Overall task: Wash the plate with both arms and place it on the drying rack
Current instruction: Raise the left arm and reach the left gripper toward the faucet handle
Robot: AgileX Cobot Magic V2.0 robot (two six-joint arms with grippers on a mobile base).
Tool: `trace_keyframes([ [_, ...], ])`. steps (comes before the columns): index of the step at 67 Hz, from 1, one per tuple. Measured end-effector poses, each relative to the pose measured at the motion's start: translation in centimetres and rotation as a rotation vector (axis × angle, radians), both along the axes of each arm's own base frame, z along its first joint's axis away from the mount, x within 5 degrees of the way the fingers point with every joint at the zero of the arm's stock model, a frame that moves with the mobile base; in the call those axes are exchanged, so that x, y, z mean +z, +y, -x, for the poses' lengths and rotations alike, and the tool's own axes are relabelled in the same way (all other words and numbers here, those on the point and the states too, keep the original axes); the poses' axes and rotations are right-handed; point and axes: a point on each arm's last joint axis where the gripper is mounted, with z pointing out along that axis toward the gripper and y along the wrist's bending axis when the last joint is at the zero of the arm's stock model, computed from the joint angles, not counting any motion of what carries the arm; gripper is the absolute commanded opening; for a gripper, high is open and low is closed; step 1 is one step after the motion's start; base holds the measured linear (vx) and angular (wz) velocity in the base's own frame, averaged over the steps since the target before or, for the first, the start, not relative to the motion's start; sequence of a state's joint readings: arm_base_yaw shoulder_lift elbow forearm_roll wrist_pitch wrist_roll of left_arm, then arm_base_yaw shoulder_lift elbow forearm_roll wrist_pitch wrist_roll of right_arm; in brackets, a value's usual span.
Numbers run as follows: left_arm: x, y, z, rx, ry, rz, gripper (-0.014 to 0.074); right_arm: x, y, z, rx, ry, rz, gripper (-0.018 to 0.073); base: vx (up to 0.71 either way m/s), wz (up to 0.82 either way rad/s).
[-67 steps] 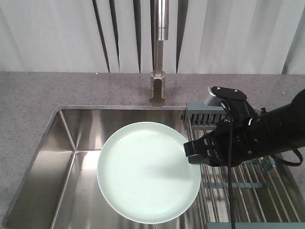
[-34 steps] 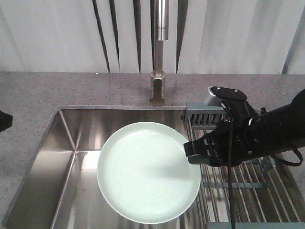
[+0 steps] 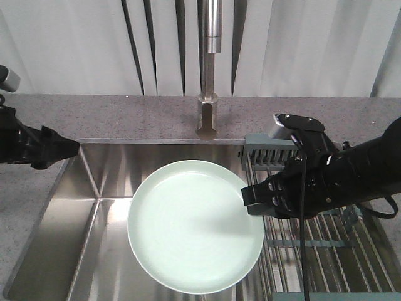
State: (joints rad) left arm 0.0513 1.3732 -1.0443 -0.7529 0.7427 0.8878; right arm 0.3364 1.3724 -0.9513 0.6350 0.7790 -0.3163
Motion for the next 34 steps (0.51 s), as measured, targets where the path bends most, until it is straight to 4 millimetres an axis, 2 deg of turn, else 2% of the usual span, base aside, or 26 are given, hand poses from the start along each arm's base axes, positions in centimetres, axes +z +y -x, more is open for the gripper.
trace_keyframes([
  [21, -0.5, -1.0, -4.4, -0.169, -0.056, 0.052, 0.0597, 0.0, 0.0, 0.0, 0.0, 0.0, 0.0, -0.0001, 0.0, 0.0],
  [34, -0.8, -2.5, -7.1, -0.277, -0.09, 0.025, 0.0597, 0.0, 0.0, 0.0, 0.0, 0.0, 0.0, -0.0001, 0.0, 0.0],
])
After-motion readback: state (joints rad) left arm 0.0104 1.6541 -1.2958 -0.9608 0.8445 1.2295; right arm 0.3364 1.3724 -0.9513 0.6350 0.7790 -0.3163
